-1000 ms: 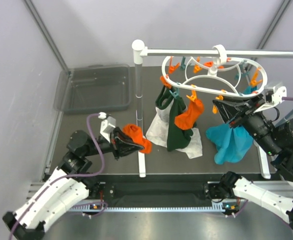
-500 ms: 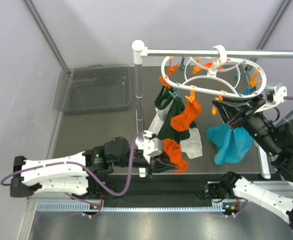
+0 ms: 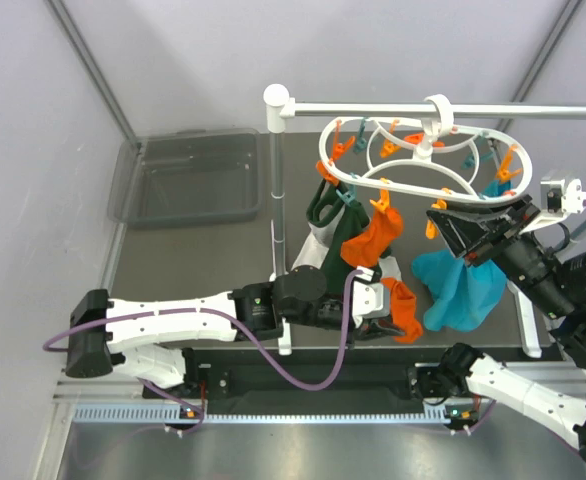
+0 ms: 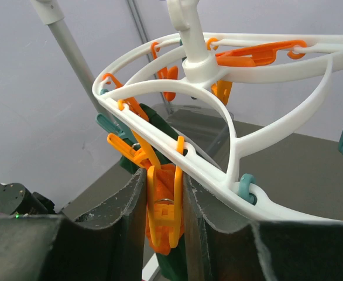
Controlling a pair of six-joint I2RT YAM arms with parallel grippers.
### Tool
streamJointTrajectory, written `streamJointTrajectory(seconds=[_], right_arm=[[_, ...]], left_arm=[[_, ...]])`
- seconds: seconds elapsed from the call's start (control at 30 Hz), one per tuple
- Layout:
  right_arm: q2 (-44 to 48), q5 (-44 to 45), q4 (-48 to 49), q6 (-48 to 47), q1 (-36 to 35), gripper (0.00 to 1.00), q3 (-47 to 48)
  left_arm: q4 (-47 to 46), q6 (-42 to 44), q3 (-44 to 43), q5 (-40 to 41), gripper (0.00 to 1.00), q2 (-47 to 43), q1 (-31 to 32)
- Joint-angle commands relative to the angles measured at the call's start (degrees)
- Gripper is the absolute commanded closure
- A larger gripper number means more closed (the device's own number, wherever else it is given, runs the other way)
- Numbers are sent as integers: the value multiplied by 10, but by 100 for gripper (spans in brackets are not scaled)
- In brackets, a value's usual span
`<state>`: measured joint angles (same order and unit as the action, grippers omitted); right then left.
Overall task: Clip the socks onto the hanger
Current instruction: Clamp the sock onto the hanger.
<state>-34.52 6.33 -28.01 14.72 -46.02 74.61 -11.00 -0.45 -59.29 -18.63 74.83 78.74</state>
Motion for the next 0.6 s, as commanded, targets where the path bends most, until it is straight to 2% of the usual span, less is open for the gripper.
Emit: streamJointTrajectory(seconds=[0.0, 0.57], right_arm=[[9, -43, -47, 13, -7, 100, -10], [18, -47, -49, 23, -6, 100, -12]], left_arm=[[-73, 16, -39, -16, 100, 8, -1], [-125, 6, -102, -52, 100, 54, -36]])
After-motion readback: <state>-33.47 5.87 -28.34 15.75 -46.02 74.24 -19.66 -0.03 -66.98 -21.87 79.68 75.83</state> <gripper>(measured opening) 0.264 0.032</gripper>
